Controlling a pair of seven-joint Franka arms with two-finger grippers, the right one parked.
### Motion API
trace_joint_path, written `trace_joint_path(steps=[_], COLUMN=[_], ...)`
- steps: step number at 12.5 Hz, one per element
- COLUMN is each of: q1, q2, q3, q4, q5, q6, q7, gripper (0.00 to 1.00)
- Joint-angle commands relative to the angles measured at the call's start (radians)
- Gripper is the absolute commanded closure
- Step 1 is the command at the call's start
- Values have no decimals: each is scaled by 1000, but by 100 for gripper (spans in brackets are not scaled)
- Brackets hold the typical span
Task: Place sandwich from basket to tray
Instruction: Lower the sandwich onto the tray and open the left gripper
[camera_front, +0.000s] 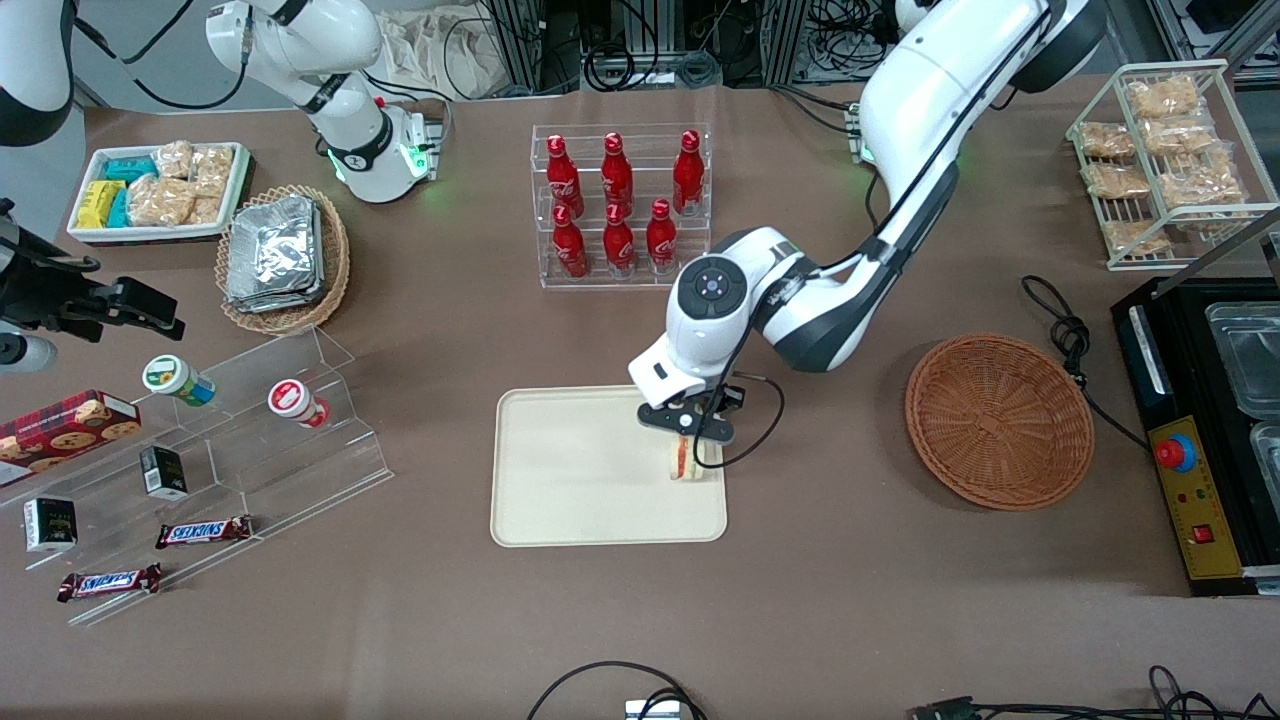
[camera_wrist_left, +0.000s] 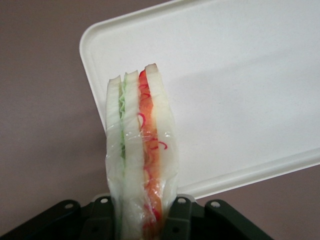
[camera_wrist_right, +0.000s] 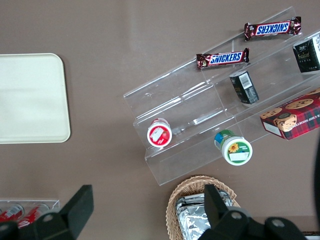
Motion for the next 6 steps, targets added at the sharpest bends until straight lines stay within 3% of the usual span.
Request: trace_joint_path(steps=[1, 3, 6], q1=[-42, -53, -53], q2=[102, 133, 188], q3=[8, 14, 16], q4=[113, 117, 119], q5=[25, 42, 124], q6=[-9, -8, 51], q7=[-19, -28, -114], gripper=[70, 70, 70])
